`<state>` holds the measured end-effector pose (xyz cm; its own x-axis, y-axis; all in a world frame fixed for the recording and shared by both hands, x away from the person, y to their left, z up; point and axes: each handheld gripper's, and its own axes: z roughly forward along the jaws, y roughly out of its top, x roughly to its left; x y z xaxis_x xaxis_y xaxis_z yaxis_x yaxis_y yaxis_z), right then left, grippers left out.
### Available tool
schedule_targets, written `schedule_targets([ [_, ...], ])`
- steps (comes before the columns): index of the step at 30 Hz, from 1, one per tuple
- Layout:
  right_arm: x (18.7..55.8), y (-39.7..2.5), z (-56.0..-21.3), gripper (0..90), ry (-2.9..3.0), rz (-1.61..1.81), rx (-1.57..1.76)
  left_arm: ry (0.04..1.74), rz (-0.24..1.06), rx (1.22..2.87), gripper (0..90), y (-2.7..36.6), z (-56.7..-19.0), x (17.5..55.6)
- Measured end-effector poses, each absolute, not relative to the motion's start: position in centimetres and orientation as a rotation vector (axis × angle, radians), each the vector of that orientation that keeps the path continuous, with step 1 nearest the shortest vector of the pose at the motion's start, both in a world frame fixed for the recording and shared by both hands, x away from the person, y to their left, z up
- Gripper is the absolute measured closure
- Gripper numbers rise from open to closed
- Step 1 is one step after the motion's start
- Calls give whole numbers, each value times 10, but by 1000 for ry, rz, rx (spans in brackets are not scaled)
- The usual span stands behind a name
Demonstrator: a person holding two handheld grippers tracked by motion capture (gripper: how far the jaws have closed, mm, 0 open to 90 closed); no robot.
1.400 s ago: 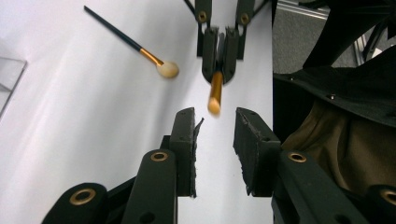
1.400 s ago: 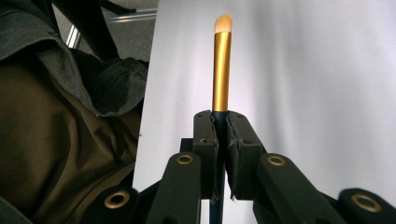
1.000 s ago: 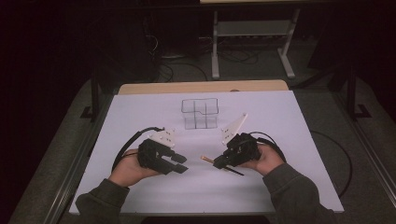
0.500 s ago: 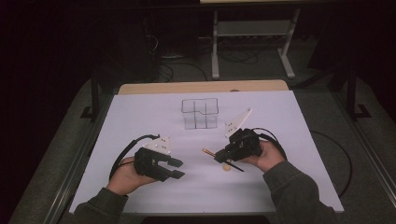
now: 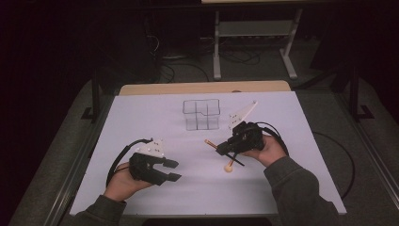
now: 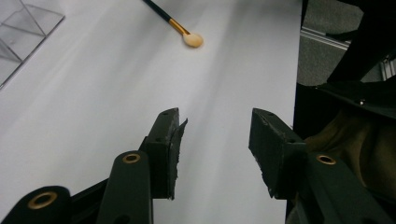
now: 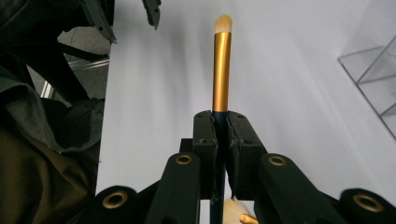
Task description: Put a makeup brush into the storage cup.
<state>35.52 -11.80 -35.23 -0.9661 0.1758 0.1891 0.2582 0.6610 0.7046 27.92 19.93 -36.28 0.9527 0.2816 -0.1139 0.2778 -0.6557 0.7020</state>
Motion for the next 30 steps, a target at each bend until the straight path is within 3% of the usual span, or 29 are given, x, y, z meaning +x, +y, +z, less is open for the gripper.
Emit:
schedule_targets([
  [30, 396, -105, -319, 822, -2816, -1214, -399, 520, 106, 2266, 419, 227, -385, 280],
])
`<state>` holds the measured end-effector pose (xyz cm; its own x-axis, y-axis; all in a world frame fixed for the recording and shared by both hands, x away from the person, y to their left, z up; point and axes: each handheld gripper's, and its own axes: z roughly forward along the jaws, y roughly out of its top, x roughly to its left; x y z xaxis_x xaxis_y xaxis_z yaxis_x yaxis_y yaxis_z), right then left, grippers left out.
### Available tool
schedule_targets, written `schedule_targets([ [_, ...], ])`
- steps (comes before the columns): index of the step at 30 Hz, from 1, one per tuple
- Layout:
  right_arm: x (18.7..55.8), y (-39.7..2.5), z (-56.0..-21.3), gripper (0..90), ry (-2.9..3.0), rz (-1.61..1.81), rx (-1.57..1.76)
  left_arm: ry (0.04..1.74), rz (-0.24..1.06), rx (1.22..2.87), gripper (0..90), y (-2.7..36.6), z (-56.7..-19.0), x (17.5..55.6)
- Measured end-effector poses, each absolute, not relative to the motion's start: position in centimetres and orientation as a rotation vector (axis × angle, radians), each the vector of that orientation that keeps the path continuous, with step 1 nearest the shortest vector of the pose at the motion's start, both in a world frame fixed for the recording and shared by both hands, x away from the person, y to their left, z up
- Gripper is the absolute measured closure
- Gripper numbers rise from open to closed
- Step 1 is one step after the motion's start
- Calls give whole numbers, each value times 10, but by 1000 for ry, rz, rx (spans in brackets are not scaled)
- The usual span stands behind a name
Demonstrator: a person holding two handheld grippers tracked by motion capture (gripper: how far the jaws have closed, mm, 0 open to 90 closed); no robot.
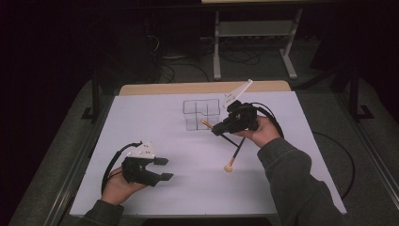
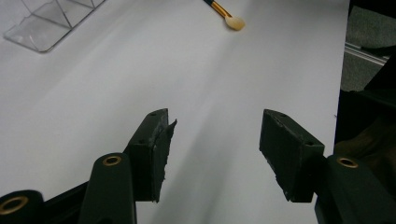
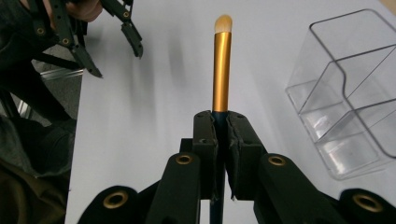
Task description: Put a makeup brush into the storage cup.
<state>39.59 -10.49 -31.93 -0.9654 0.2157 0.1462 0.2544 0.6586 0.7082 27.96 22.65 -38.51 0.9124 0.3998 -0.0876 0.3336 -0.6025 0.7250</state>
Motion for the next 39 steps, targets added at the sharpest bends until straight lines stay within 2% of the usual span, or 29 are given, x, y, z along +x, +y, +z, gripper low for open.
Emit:
schedule_targets([
  [39, 453, -60, -295, 823, -2835, -1274, -435, 518, 88, 2239, 375, 236, -387, 282],
])
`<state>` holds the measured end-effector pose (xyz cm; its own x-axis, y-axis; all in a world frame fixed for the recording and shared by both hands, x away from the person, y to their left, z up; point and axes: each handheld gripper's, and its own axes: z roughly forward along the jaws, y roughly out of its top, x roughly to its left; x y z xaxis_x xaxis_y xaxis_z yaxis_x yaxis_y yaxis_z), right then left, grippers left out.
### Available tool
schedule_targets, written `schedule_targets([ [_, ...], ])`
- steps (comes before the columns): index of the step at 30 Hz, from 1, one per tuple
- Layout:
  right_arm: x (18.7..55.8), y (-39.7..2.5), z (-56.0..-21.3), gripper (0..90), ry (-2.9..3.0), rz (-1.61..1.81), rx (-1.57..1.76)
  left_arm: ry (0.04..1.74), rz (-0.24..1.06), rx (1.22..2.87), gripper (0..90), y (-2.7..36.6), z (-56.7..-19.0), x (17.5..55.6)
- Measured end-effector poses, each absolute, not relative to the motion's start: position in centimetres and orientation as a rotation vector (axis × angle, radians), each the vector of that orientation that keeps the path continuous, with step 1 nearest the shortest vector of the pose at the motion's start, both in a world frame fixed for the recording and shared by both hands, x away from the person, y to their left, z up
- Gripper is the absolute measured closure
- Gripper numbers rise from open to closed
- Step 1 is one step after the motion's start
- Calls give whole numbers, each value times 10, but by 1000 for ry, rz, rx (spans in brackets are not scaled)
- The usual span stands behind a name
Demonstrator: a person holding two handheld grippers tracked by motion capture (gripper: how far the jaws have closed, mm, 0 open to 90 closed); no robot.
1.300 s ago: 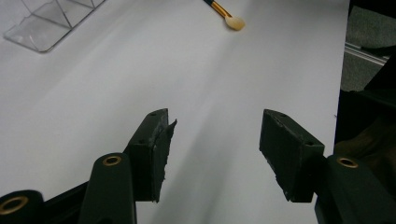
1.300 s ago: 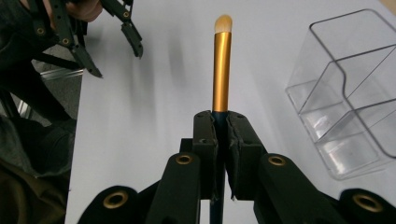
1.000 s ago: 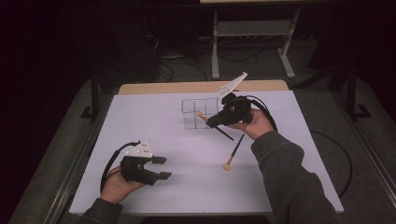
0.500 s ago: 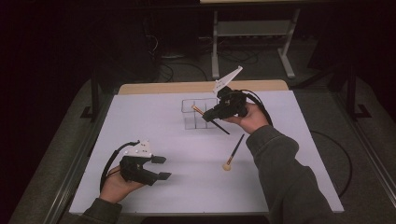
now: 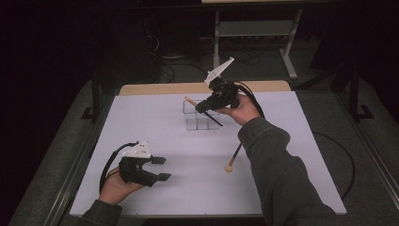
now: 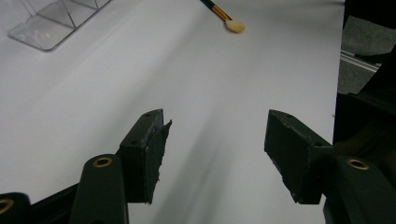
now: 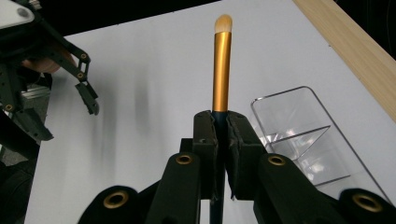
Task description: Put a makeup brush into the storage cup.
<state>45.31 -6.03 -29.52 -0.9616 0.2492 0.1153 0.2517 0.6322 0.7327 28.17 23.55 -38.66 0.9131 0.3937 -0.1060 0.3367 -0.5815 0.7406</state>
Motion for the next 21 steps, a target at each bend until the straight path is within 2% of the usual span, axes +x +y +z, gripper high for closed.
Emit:
schedule_targets([
  [21, 487, -35, -281, 824, -2892, -1242, -465, 516, 93, 2232, 355, 239, -387, 282],
])
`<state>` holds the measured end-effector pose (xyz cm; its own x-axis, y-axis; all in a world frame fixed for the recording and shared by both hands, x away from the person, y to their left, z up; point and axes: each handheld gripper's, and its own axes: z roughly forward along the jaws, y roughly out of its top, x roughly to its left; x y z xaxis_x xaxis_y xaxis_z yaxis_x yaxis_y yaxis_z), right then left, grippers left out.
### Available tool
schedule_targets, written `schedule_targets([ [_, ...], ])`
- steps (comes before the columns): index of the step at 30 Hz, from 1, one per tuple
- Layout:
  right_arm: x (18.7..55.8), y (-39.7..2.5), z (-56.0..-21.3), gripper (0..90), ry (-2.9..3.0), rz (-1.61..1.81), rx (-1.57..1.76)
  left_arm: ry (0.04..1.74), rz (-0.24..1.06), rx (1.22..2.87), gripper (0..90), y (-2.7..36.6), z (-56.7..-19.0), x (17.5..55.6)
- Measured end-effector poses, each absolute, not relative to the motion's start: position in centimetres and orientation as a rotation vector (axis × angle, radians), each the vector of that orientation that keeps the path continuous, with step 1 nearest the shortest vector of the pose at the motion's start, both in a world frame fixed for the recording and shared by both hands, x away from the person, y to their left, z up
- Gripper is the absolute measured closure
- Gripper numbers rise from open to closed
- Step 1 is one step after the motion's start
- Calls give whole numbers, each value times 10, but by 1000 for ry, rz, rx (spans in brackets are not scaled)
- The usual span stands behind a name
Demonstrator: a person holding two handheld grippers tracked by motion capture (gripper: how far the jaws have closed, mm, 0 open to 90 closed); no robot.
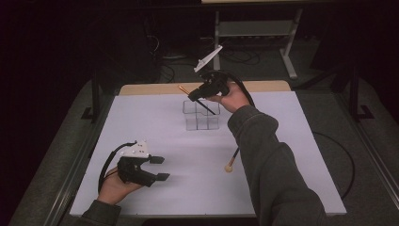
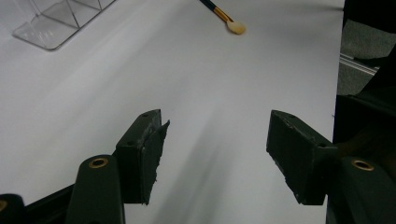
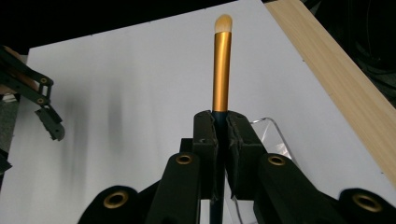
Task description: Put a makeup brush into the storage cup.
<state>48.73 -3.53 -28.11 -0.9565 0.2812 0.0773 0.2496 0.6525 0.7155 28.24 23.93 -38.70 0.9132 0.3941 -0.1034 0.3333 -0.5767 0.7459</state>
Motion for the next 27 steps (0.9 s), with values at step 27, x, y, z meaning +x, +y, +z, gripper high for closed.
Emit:
schedule_targets([
  [27, 526, -11, -303, 823, 2798, 1205, 529, 537, 73, 2204, 347, 244, -387, 282],
])
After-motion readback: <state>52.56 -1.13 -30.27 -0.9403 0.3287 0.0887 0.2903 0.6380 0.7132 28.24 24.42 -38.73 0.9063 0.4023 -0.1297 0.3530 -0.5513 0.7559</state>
